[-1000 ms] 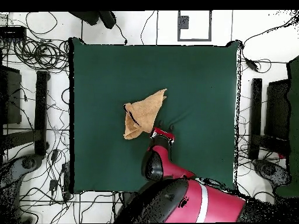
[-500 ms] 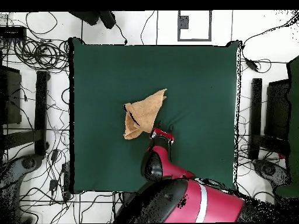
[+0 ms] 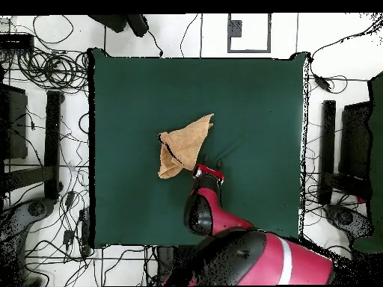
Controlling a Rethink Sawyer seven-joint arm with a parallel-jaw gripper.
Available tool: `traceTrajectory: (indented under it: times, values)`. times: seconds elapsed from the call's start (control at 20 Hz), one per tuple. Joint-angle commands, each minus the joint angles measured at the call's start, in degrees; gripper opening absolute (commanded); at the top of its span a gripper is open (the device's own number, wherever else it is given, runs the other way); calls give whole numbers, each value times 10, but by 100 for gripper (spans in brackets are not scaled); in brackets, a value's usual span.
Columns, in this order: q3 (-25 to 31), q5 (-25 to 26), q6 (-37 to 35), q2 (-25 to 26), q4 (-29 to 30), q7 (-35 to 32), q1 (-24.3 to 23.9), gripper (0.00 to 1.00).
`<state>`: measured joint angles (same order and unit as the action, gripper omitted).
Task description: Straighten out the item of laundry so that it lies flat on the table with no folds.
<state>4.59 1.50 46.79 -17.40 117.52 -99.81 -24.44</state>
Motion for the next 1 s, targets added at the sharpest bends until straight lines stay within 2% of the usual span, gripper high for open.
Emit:
traceTrajectory:
  times: [0.05,0.4,1.0]
  values:
    - [165,55,-50,89,-1,-230,-4,100]
    - [206,121,-63,125,-15,-224,-56,100]
    - [250,159,-49,174,-22,-229,-105,100]
